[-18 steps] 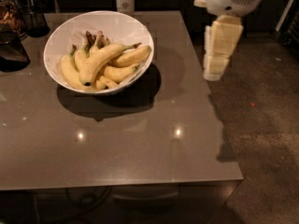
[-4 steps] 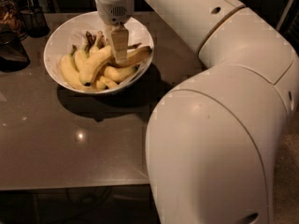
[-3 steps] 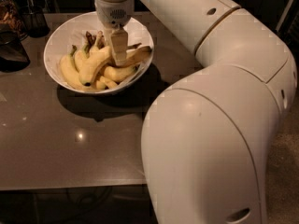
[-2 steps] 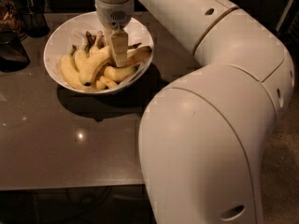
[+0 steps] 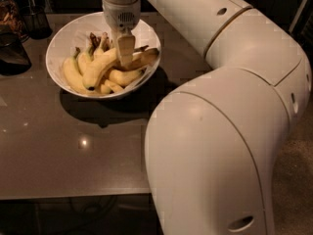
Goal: Pick banana from white bowl
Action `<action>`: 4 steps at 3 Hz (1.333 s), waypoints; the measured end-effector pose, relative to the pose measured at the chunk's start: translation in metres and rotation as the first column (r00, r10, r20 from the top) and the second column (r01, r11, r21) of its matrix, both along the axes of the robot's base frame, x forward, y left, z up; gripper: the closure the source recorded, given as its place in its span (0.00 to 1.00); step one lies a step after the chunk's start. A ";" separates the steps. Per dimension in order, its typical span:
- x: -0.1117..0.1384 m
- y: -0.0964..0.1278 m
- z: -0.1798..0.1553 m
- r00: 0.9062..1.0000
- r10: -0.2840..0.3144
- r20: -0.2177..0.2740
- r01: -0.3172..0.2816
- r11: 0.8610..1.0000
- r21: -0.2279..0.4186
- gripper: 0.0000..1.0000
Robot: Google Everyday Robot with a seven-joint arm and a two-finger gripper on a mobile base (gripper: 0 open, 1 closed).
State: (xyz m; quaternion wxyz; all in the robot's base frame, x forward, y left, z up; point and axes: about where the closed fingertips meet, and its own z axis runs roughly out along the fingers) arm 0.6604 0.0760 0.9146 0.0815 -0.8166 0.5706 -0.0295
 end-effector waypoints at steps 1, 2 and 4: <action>0.000 -0.005 -0.002 1.000 -0.016 -0.012 0.016 1.000 0.006 0.97; 0.000 -0.005 -0.002 1.000 -0.016 -0.012 0.016 1.000 0.006 1.00; -0.001 -0.002 0.010 0.999 0.004 0.040 -0.006 0.998 0.062 1.00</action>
Offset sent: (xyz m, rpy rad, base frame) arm 0.0000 -0.0046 -0.0021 0.0052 0.0109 -0.0142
